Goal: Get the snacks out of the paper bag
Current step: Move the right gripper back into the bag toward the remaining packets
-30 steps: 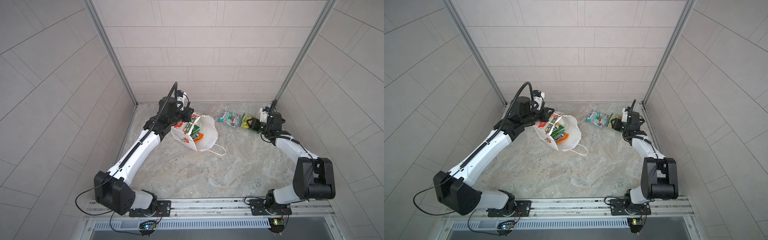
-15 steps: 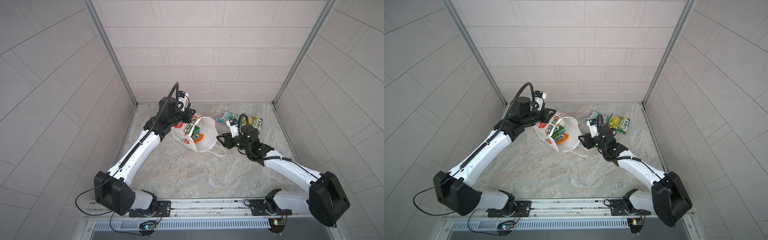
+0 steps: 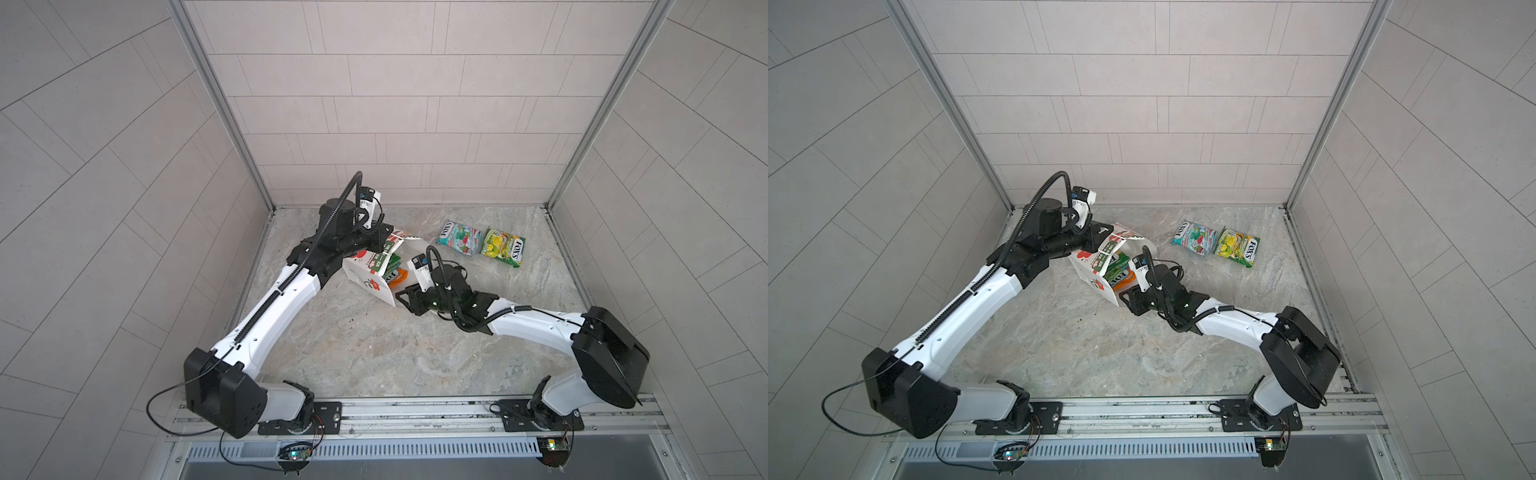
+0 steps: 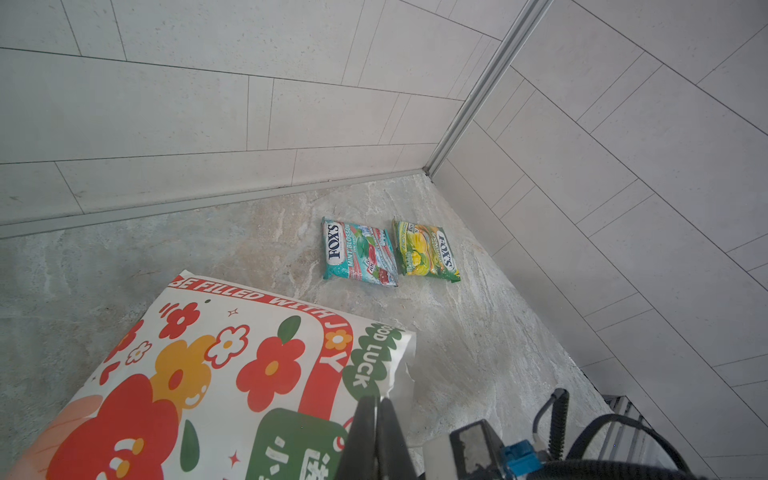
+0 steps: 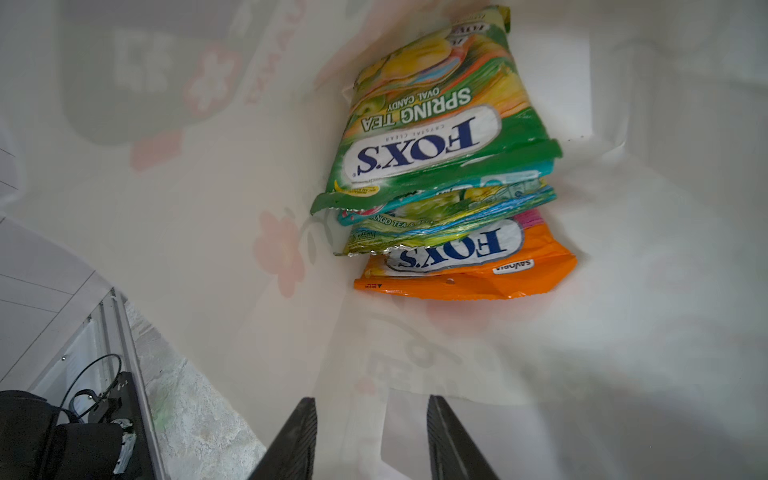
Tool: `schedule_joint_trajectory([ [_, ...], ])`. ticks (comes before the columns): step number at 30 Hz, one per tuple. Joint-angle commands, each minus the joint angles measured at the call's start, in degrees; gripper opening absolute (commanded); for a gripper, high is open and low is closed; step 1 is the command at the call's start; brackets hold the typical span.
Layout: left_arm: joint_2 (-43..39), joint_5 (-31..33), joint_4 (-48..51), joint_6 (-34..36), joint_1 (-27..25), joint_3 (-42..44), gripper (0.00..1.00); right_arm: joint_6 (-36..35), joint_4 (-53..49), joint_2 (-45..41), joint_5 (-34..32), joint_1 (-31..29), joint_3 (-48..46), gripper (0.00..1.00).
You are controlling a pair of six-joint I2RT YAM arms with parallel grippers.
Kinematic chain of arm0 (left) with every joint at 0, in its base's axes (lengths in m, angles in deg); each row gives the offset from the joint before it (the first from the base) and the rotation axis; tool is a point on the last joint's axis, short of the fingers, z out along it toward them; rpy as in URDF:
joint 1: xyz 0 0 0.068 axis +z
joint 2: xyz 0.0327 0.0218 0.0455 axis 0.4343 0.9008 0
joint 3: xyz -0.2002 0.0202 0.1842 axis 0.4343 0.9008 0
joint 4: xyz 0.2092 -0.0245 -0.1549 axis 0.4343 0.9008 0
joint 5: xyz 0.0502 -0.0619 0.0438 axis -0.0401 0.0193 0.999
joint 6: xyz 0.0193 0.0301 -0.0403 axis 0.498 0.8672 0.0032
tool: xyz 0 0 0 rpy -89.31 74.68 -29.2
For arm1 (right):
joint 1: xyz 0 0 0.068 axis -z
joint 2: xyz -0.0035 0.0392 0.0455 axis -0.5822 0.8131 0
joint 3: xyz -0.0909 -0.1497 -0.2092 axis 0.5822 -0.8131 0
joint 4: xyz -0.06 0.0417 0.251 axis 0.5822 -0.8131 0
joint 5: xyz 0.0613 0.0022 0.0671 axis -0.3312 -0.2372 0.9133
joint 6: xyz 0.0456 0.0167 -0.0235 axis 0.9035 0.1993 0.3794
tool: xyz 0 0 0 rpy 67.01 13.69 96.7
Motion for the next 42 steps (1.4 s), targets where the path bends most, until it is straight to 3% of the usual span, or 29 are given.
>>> schedule_joint_trajectory([
  [1,-1.65,-0.96,-0.74,1.12,-0.16,0.6,0.0,4.01,0.01,3.15,-4.56,-0.4,2.54,0.44],
  [16,-3.62,1.26,2.89,5.77,-0.77,1.64,0.0,26.34,2.48,11.9,-13.87,-0.41,9.03,0.4],
  [23,-3.93,-0.73,2.33,6.45,-0.77,3.27,0.0,29.73,-0.72,14.7,-17.14,0.21,11.95,0.37],
  [28,-4.1,-1.28,2.21,6.54,-0.77,3.53,0.0,31.39,0.58,17.34,-14.73,0.91,13.28,0.32],
  [42,-4.24,-1.44,1.72,6.22,-0.71,4.01,0.0,33.52,5.91,21.13,-8.93,1.59,14.69,0.34],
])
